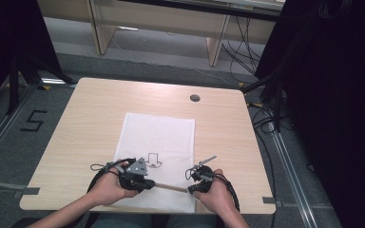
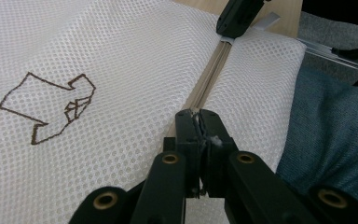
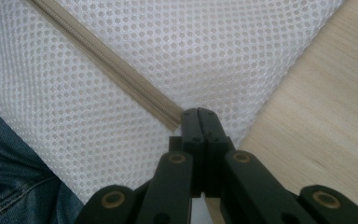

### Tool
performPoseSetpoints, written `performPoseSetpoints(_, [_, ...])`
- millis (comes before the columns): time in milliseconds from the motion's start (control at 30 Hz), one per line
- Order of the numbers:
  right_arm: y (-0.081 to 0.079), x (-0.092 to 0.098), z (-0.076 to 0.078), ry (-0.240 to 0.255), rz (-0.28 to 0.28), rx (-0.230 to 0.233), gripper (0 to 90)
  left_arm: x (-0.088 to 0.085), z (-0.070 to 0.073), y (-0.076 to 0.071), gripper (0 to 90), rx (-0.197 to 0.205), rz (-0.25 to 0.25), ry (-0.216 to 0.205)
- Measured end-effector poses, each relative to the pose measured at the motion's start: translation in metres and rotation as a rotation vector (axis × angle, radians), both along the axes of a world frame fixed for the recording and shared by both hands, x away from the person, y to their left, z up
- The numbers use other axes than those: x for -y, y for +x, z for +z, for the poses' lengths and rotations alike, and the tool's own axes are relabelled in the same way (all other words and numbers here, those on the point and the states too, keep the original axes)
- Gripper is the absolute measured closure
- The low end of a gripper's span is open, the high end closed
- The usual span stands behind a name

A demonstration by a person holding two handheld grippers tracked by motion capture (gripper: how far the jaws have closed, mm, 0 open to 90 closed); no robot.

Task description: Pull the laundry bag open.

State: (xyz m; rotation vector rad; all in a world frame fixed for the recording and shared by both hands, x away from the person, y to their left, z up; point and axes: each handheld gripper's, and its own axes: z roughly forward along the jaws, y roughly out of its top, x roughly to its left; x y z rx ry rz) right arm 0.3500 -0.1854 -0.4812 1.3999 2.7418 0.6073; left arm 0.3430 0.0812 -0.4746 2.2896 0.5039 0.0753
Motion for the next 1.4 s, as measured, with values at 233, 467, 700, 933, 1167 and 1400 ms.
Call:
performPoseSetpoints(233, [0.0, 0.001, 0.0, 0.001, 0.002, -0.002, 90.0, -0.002, 0.001, -0.001, 87.2, -0.006, 0.003, -0.002])
performPoseSetpoints(467, [0.0, 0.0, 0.0, 0.002, 0.001, -0.001, 90.0, -0.011, 0.0, -0.002, 87.2, -0.01, 0.015, -0.024])
performPoseSetpoints(700, [0.0, 0.001, 0.0, 0.008, 0.007, 0.001, 90.0, -0.014, 0.001, -0.003, 87.2, -0.013, 0.023, -0.02])
performPoseSetpoints(933, [0.001, 0.001, -0.001, 0.011, 0.018, 0.011, 90.0, -0.02, 0.001, -0.004, 87.2, -0.013, 0.039, -0.028])
performPoseSetpoints(1167, [0.001, 0.001, -0.001, 0.009, 0.016, 0.011, 90.0, -0.024, 0.002, -0.003, 87.2, -0.002, 0.031, -0.023])
performPoseSetpoints(1400, [0.001, 0.002, -0.001, 0.013, 0.024, 0.012, 90.0, -0.028, 0.002, -0.004, 87.2, -0.015, 0.047, -0.029])
